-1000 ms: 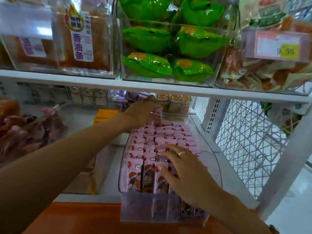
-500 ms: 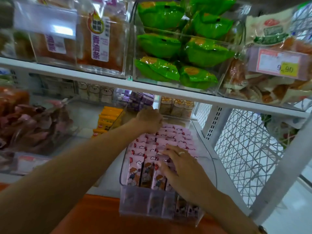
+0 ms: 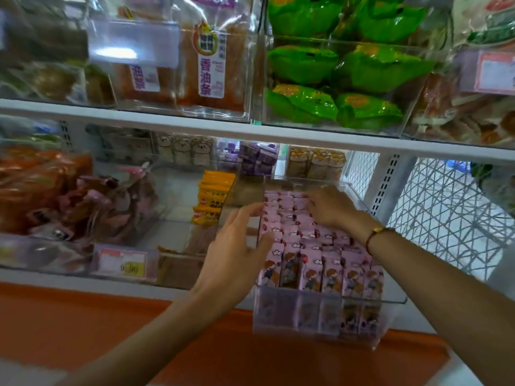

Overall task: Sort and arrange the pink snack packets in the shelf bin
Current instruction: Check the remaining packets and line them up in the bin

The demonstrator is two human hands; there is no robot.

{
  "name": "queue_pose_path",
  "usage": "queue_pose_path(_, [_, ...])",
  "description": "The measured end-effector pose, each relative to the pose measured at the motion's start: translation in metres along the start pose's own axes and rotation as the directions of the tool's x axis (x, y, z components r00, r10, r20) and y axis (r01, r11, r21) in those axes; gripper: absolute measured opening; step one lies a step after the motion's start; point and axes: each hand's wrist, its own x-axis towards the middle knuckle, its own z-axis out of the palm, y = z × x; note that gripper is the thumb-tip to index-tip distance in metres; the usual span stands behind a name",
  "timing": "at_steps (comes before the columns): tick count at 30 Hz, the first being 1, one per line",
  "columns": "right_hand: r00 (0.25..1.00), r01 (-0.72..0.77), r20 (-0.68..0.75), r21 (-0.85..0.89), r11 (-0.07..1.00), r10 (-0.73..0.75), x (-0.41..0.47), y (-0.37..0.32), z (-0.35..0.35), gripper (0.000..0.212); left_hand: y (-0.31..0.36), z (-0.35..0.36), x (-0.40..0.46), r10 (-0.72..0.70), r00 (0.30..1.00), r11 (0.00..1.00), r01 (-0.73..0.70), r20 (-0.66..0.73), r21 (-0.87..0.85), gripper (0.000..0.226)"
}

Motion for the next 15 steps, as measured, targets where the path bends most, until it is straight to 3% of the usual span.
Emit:
queue_pose_path(2, [0.998,-0.04,0.047,0.052,0.998,0.037,0.01,-0.001,0.001,0.026,-0.005,0.0,0.0,-0.053,0.999,0.993,0.051,-0.013,-0.109,0.045])
queue_pose_path(9, [0.987,-0.158,0.043,0.31,0.937,0.152,0.022,0.0,0.002,0.02,-0.015,0.006,-0.003,-0.109,0.994,0.982,0.11,0.012,-0.154,0.035])
queue_pose_path(12, [0.983,-0.136,-0.063,0.393,0.909,0.174,0.023,-0.001,0.001,0.015,-0.017,0.005,-0.003,-0.116,0.993,0.982,0.117,0.02,-0.15,0.033])
queue_pose_path(15, [0.92,-0.095,-0.241,0.628,0.772,0.309,0.021,-0.01,-0.008,0.012,-0.017,0.004,-0.002,-0.107,0.993,0.982,0.112,0.038,-0.155,0.035])
